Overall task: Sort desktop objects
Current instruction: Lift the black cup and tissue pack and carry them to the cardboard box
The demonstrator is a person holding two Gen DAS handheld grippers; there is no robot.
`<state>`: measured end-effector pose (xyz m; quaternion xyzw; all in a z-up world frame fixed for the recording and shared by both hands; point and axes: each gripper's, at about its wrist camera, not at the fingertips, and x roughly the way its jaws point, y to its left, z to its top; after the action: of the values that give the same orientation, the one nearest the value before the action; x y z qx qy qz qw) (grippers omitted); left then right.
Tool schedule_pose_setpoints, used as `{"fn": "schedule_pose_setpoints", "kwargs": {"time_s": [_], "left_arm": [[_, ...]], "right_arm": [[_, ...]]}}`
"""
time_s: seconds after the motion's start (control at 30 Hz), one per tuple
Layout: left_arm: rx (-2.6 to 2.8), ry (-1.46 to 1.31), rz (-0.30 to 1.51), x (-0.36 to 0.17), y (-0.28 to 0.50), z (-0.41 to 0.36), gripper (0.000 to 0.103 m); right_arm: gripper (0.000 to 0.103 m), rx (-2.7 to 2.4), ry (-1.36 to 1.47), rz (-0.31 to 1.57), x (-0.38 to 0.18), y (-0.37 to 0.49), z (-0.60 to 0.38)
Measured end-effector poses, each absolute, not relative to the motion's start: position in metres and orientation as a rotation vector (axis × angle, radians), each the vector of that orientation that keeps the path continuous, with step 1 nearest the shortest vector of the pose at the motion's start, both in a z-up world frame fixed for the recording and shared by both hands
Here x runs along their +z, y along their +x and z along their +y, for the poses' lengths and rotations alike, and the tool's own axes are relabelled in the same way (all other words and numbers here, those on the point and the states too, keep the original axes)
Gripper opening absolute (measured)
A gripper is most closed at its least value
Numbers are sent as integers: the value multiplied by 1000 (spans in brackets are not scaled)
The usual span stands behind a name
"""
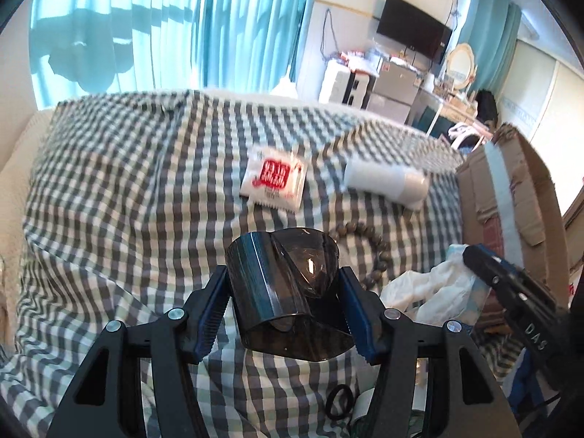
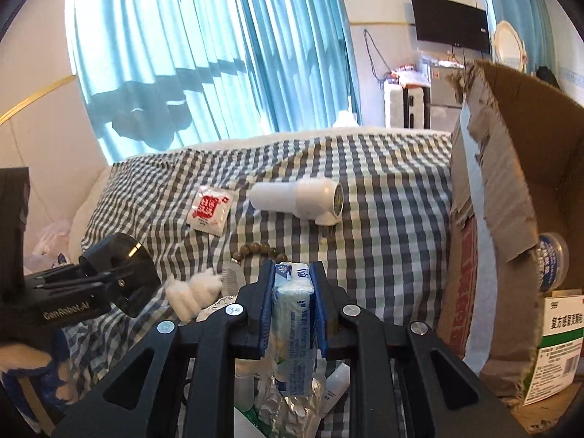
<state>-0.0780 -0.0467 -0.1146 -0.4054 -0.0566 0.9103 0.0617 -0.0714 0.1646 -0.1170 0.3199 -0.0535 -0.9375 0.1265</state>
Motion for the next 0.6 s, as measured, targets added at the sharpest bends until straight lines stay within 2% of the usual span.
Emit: {"fn": "schedule_pose_setpoints", "kwargs": {"time_s": [0.6], "left_arm": [[2859, -865, -74, -33, -38, -21, 61]], "right_arm": [[19, -2814, 599, -102, -53, -26, 164]]}}
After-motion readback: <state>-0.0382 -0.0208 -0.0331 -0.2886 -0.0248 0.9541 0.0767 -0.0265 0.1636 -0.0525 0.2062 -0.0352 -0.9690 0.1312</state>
